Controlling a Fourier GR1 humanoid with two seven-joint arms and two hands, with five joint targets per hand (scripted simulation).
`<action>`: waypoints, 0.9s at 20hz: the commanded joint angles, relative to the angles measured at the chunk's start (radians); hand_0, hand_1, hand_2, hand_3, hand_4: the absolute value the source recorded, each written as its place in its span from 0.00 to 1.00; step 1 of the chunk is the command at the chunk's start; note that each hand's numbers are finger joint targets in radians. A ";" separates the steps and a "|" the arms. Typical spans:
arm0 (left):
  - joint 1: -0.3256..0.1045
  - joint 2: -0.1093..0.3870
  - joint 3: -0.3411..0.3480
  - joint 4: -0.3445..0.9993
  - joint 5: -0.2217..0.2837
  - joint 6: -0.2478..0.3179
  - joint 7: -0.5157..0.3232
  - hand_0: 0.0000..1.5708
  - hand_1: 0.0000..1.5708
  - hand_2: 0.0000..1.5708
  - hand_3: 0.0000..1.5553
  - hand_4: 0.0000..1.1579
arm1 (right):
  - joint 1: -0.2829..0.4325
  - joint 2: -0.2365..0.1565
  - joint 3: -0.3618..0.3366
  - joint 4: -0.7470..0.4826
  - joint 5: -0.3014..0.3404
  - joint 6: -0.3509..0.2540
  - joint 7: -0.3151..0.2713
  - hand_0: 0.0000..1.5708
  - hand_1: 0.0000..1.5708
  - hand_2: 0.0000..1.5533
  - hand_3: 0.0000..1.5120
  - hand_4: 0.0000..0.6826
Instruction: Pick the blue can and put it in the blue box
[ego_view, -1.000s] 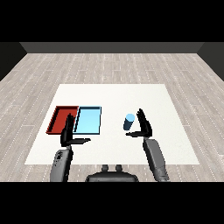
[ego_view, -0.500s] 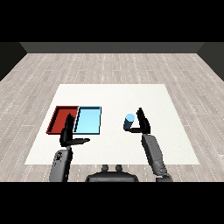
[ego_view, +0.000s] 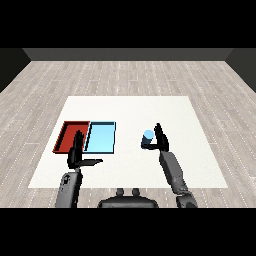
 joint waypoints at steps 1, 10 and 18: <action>0.006 -0.001 0.021 0.055 0.007 -0.006 -0.063 0.00 0.00 0.00 0.00 0.00 | -0.048 -0.002 -0.022 0.118 -0.012 0.022 -0.044 0.00 0.00 0.00 0.00 0.00; -0.044 -0.034 -0.016 0.084 -0.039 0.040 -0.060 0.00 0.00 0.00 0.00 0.00 | -0.087 0.006 -0.034 0.271 -0.039 0.032 -0.135 0.00 0.00 0.00 0.00 0.00; -0.053 -0.032 -0.012 0.064 -0.029 0.045 -0.040 0.00 0.00 0.00 0.00 0.00 | -0.112 0.015 -0.016 0.175 -0.060 0.019 -0.024 0.00 0.00 0.00 0.00 0.00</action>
